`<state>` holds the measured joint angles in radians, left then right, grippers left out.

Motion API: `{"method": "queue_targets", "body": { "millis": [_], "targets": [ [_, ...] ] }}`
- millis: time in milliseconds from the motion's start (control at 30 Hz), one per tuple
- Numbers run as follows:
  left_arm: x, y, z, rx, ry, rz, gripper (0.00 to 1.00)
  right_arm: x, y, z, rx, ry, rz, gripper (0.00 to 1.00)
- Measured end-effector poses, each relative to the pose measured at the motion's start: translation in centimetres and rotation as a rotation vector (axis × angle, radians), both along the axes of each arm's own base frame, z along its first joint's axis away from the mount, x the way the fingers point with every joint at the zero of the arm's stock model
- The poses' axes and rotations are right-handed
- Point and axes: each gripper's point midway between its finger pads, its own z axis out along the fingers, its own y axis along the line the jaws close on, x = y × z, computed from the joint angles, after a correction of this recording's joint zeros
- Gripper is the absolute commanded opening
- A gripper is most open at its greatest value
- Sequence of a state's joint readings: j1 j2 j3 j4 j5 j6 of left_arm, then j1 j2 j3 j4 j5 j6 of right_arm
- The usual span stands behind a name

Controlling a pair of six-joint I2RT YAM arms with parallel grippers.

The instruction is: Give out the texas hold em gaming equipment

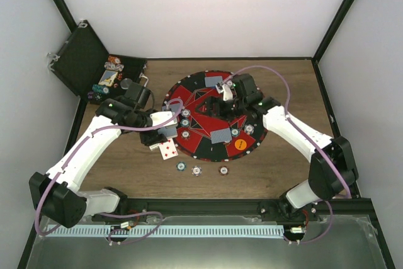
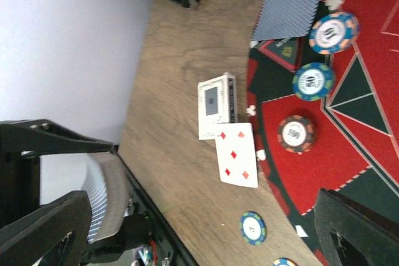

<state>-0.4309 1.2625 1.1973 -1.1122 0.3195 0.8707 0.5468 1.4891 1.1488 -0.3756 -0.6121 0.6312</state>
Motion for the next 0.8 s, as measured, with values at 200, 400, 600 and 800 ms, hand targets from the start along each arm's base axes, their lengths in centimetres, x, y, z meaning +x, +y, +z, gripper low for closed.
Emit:
{"method": "queue_targets", "body": {
  "millis": [200,400,600,800],
  "targets": [
    [0.0,0.0,0.0,0.000,0.000,0.000,0.04,-0.8,1.3,0.7,0.093,0.023,0.043,1.00],
    [0.0,0.0,0.1,-0.002,0.000,-0.001,0.04,-2.2,3.3,1.3,0.139,0.033,0.102,1.00],
    [-0.1,0.0,0.1,-0.004,-0.001,-0.002,0.04,-2.9,4.8,0.8,0.160,0.056,0.143,1.00],
    [-0.1,-0.1,0.1,-0.008,0.000,-0.003,0.04,-4.1,6.8,-0.2,0.168,0.090,0.193,0.99]
  ]
}}
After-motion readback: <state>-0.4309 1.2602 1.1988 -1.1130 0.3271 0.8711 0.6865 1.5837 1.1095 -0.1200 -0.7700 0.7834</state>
